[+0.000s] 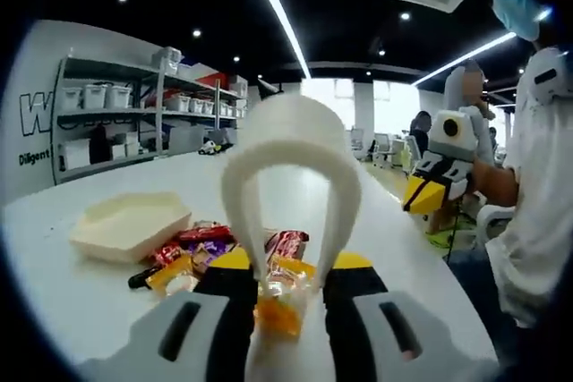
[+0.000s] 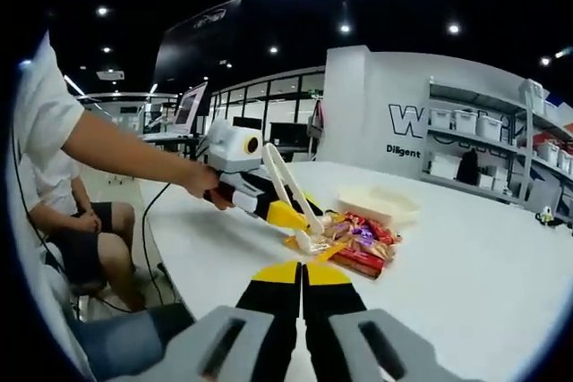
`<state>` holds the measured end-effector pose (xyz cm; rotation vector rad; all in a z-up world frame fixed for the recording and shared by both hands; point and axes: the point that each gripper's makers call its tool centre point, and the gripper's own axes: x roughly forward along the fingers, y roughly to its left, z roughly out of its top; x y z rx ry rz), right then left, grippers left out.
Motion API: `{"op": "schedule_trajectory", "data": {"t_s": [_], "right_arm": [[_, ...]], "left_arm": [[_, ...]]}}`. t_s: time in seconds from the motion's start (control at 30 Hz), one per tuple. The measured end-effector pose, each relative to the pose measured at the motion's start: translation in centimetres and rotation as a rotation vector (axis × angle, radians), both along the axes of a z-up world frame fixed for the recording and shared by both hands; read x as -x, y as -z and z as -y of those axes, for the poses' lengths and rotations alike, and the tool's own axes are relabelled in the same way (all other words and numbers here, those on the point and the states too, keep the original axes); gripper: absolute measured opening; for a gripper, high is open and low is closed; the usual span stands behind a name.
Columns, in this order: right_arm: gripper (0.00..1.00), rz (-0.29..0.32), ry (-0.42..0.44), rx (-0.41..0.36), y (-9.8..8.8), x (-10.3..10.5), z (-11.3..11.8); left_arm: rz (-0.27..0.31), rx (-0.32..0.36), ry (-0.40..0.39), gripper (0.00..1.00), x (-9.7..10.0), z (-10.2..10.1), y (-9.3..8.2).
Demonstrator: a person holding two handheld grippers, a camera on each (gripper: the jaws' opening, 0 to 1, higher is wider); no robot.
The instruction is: Place the target food into the container with the food tongs after gripping and lifting it, then release it inside without dropping or visibly crushing the food.
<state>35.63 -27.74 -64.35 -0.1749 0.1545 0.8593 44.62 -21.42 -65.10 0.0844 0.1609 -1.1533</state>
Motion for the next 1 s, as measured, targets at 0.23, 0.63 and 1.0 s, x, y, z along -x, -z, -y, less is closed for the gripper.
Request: {"op": "schedule_trajectory", "data": {"t_s": [0.23, 0.63, 1.0], "right_arm": [[0.0, -0.006, -0.01, -0.005, 0.1, -0.1, -0.4], [0.0, -0.027, 0.0, -0.007, 0.5, -0.3, -0.2], [0.0, 0.207, -0.233, 0.256, 0.9, -2.7, -3.6]], "left_arm": [[0.014, -0.051, 0.039, 0.3, 0.1, 0.1, 0.7], [-0.029, -0.112, 0.06, 0.29, -0.2, -0.2, 0.7], [-0.062, -0.168, 0.099, 0.29, 2.0, -0.1, 0.7]]}}
